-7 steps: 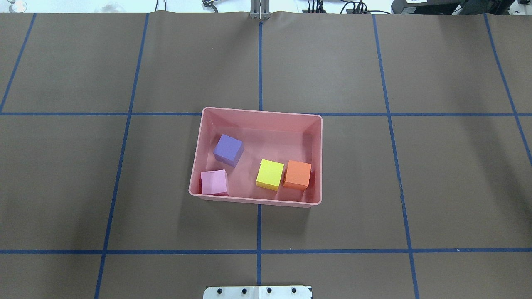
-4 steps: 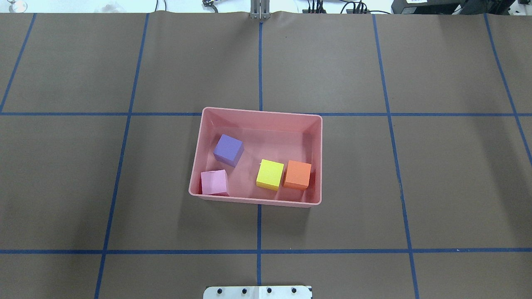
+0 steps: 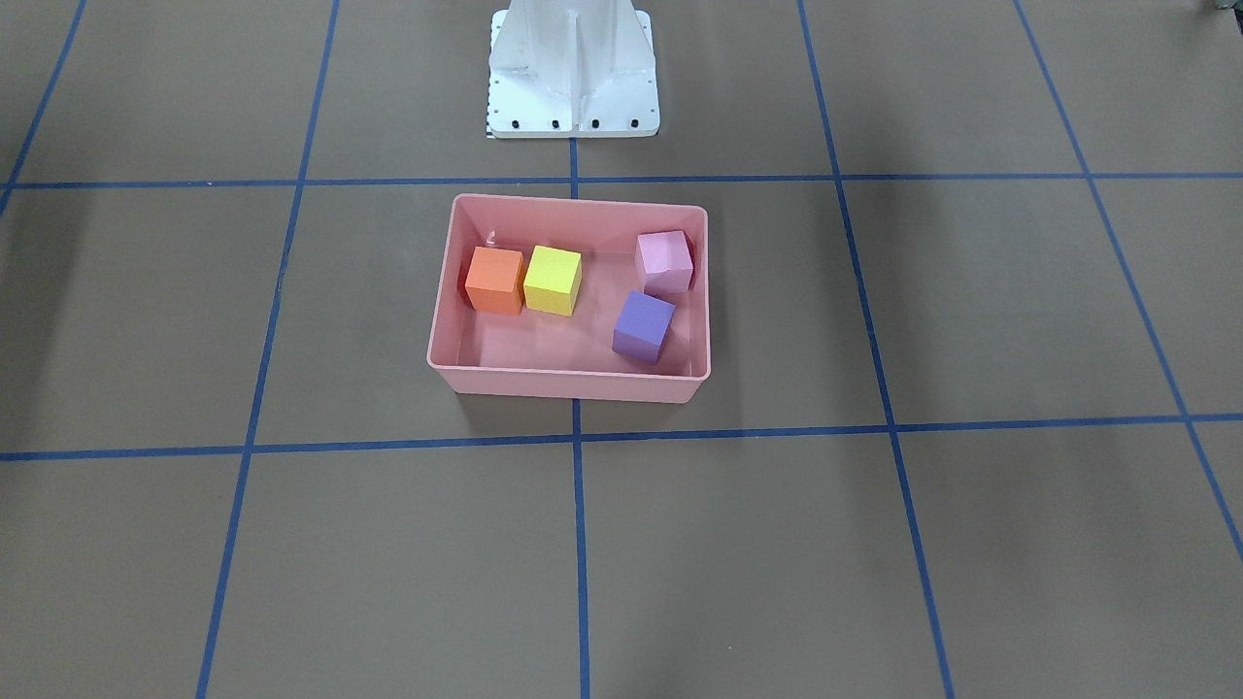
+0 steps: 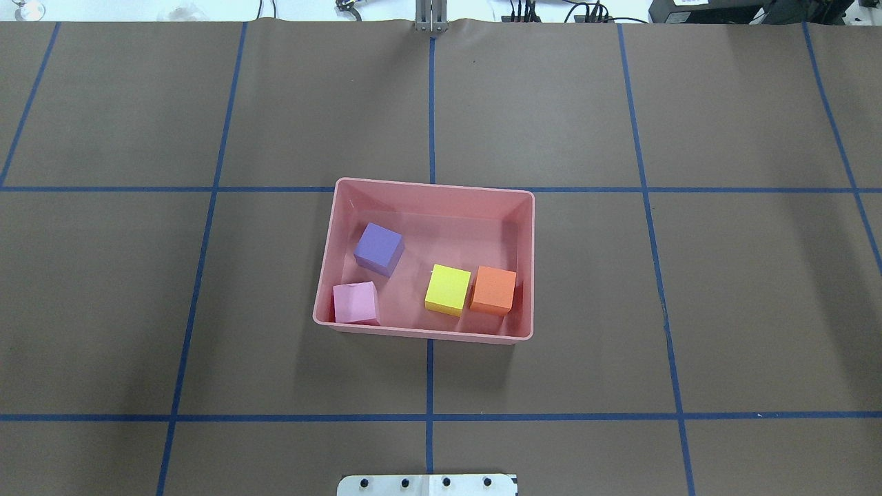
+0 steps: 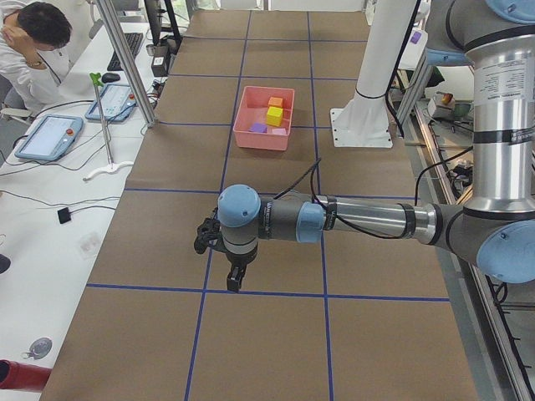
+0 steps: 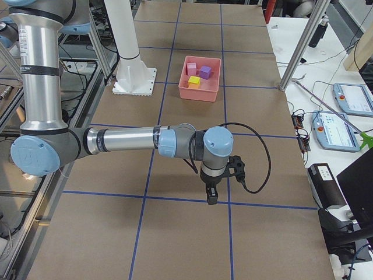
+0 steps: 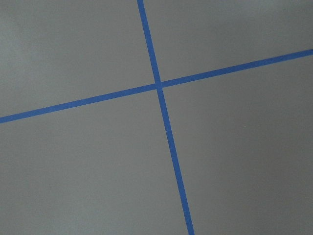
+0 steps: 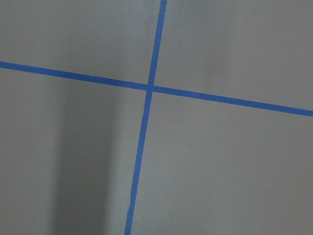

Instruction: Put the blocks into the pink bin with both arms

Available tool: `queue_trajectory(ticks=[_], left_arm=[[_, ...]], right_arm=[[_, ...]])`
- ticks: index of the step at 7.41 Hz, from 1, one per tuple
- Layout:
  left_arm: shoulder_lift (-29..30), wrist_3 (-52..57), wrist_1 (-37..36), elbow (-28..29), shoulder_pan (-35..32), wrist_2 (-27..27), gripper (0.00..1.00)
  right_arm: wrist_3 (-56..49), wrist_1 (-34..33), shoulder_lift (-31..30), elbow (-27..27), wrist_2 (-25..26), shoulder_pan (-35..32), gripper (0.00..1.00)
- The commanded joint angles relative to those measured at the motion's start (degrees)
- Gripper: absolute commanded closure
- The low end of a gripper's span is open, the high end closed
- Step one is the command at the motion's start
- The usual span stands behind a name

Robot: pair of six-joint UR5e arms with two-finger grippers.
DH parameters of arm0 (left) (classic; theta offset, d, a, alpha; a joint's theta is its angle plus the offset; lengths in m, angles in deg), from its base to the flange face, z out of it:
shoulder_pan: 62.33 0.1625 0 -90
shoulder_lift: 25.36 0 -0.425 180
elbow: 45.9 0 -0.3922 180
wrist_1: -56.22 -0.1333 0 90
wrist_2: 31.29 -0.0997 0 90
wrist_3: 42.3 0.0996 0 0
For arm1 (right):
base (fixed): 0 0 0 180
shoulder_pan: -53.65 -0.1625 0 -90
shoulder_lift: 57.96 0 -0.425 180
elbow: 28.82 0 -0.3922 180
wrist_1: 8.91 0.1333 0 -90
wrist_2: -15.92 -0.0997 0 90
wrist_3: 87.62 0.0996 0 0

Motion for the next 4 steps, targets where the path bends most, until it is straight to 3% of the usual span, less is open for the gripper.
queue_trajectory(ticks=[1,4], left_arm=[[-0.03,-0.08,0.00,-0.05,0.00,0.22,0.00],[-0.03,-0.26,0.00,0.04,0.00,0.22,0.00]], right_arm=[[0.03,0.03,0.06,0.15,-0.02,0.25,0.00],[0.03,0.03,0.06,0.41,-0.02,0.43,0.00]])
